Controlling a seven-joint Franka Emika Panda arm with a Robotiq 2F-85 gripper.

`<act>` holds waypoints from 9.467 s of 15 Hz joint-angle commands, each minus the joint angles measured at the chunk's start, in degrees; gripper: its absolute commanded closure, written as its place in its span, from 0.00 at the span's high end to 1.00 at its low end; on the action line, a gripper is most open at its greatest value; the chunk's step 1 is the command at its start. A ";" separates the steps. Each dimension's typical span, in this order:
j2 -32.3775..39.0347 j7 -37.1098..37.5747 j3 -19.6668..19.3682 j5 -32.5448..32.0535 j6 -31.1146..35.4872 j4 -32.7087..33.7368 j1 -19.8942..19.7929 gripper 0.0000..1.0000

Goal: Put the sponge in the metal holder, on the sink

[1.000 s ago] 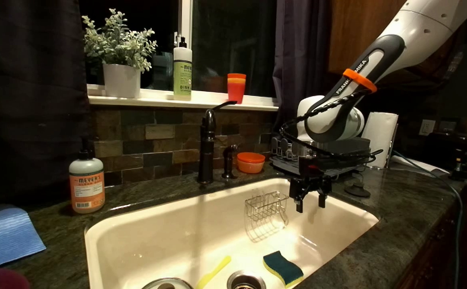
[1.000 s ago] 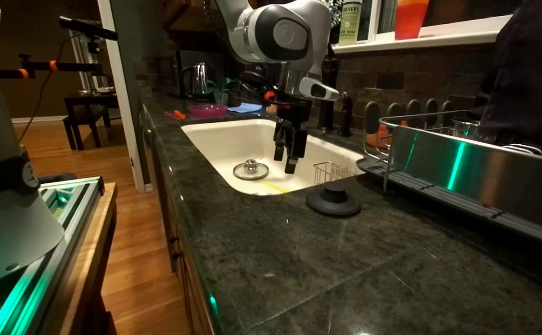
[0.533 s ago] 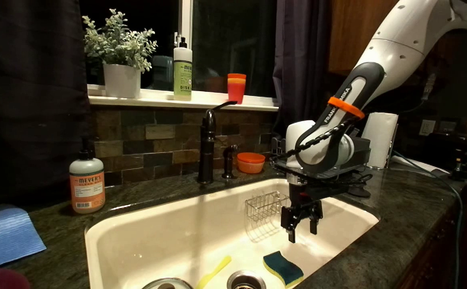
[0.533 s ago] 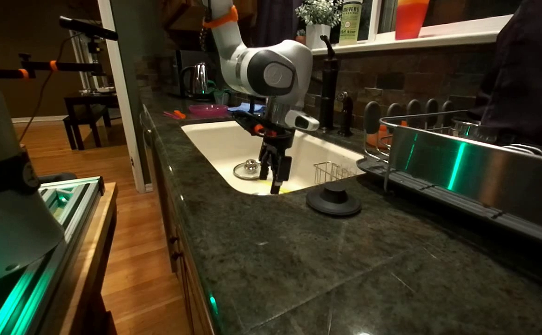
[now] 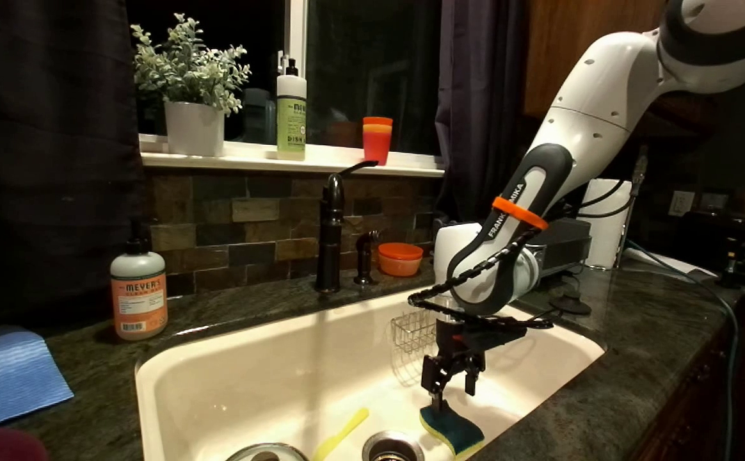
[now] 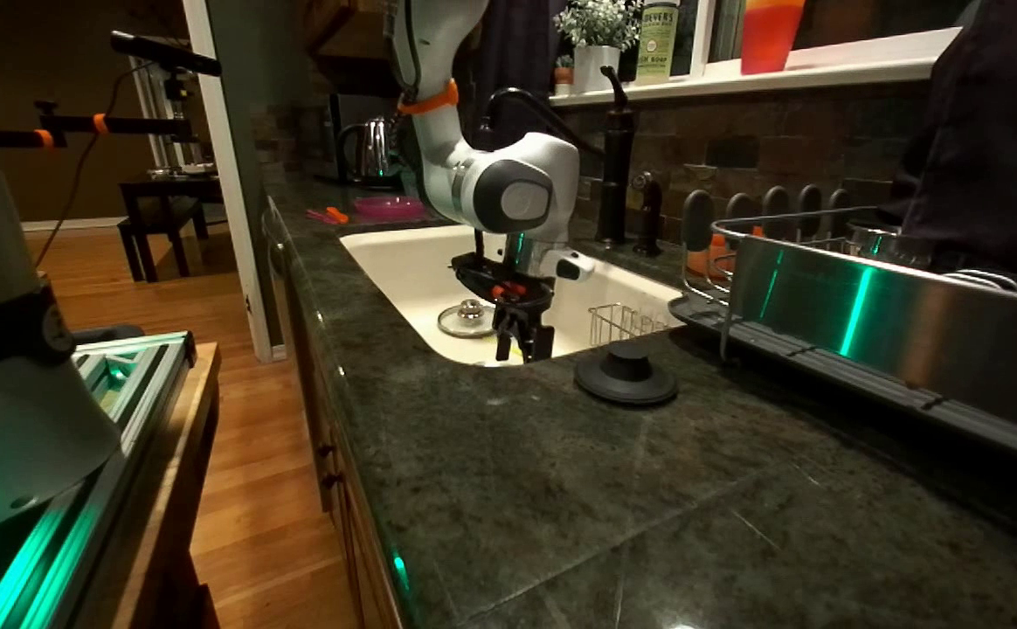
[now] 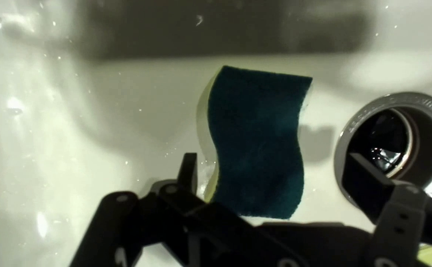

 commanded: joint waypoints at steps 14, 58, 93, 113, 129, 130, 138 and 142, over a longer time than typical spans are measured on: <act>9.61 -3.31 -3.90 -1.55 -0.23 10.34 3.55 0.00; 8.52 15.54 -14.15 -9.51 -4.98 13.34 18.63 0.02; -10.27 87.81 -47.88 -66.92 21.56 1.70 39.38 0.02; 8.25 109.43 -63.26 -70.19 34.63 9.62 49.87 0.68; -22.87 81.30 -53.71 -54.48 8.06 -15.09 49.27 1.00; -24.66 77.38 -52.36 -51.04 5.12 -15.72 48.57 1.00; -34.57 57.70 -20.16 -35.30 -17.66 -12.32 20.62 1.00; -35.73 51.68 -9.09 -29.86 -24.37 -10.77 9.89 1.00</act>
